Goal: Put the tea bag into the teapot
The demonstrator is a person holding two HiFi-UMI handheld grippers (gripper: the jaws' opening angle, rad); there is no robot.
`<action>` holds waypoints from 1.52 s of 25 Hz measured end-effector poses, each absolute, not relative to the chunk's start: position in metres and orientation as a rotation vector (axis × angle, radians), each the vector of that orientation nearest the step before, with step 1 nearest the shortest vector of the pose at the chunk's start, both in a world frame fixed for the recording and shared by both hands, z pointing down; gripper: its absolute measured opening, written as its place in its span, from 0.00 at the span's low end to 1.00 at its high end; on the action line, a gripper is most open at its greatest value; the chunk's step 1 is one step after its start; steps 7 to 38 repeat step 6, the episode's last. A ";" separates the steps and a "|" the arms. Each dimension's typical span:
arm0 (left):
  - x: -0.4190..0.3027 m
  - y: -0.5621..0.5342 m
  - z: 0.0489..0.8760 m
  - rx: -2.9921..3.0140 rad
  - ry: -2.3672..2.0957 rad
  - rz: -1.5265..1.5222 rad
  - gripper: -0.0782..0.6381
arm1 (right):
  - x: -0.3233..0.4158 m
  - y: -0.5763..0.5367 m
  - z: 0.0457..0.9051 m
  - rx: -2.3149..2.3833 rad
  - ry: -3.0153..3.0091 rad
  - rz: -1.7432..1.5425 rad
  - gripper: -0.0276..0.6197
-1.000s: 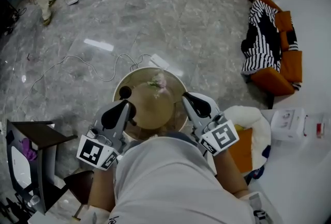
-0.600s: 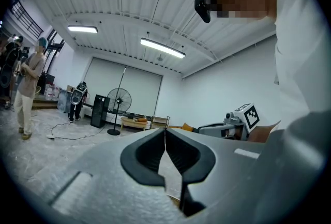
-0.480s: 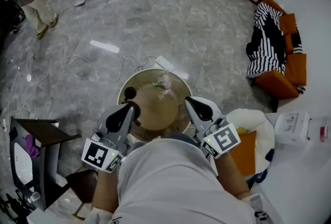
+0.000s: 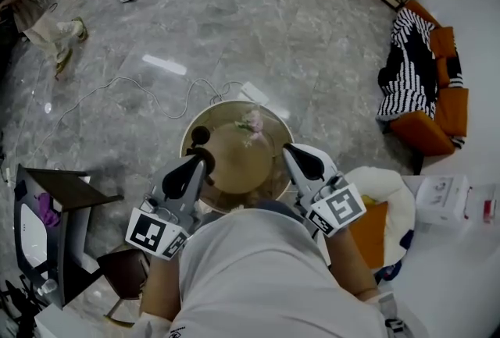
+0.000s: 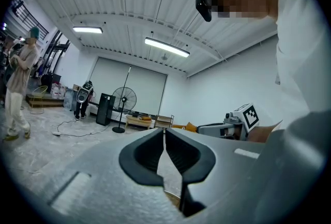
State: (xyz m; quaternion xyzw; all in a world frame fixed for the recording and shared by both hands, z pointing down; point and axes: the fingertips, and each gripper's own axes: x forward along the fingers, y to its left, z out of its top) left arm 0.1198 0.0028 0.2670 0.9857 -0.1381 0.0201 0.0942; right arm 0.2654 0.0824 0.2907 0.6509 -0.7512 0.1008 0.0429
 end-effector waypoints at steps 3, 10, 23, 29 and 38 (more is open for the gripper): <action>0.117 0.003 0.269 2.918 -0.421 0.060 0.12 | 0.263 0.081 0.293 1.982 -2.307 0.312 0.05; 0.116 0.002 0.271 2.911 -0.427 0.054 0.12 | 0.261 0.081 0.296 1.976 -2.313 0.322 0.05; 0.116 0.002 0.271 2.911 -0.427 0.054 0.12 | 0.261 0.081 0.296 1.976 -2.313 0.322 0.05; 0.116 0.002 0.271 2.911 -0.427 0.054 0.12 | 0.261 0.081 0.296 1.976 -2.313 0.322 0.05; 0.116 0.002 0.271 2.911 -0.427 0.054 0.12 | 0.261 0.081 0.296 1.976 -2.313 0.322 0.05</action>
